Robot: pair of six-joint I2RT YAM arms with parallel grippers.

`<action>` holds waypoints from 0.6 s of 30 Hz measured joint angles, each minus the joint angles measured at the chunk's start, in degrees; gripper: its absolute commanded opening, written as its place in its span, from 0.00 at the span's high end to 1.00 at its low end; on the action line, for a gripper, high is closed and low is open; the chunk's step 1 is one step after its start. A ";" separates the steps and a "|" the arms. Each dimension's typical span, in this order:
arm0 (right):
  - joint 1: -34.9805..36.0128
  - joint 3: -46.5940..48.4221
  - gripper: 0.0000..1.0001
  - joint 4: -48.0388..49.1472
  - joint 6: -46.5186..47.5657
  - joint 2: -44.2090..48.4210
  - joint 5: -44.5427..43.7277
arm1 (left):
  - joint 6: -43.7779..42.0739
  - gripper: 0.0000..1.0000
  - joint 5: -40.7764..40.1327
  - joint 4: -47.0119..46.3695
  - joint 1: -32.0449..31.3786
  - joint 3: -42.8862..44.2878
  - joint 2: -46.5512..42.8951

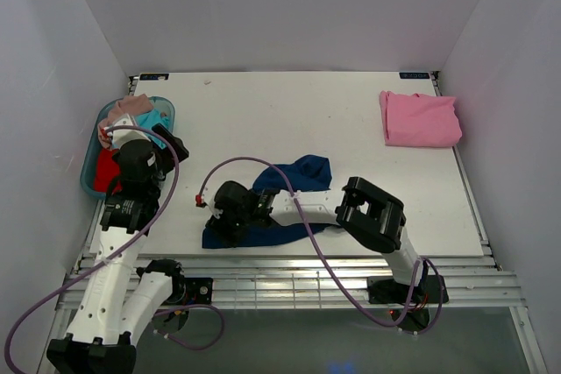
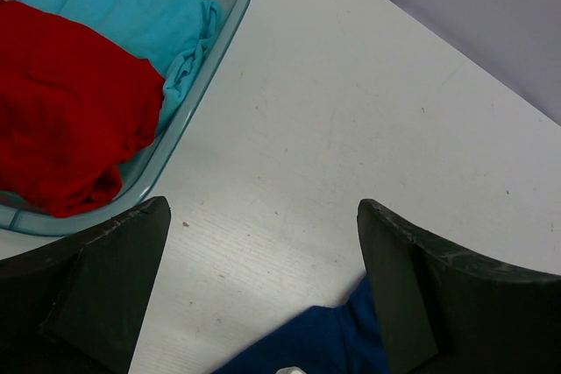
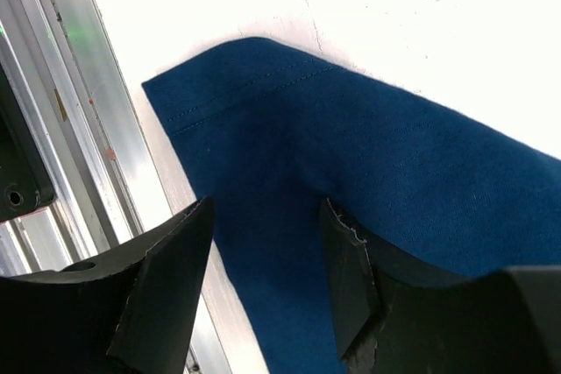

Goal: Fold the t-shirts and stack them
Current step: Flatten the tshirt out

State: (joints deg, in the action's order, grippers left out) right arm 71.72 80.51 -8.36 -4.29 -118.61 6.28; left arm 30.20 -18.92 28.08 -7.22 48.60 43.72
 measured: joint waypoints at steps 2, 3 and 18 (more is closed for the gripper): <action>0.15 -1.40 0.42 1.73 -0.24 0.48 -1.14 | -0.20 0.02 -0.11 0.17 0.00 0.00 -0.46; 0.42 -2.03 0.43 2.47 -0.46 0.68 -1.92 | -0.26 0.02 -0.13 0.22 0.02 0.00 -0.63; 4.94 2.25 0.92 5.99 -4.24 -4.90 -18.51 | -0.83 0.02 -0.87 1.70 0.02 0.35 -1.86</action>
State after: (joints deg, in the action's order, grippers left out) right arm 76.66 82.76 -2.37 -8.54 -123.50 -12.23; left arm 29.36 -19.79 29.78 -7.20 48.95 41.87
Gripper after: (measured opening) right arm 0.315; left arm 0.979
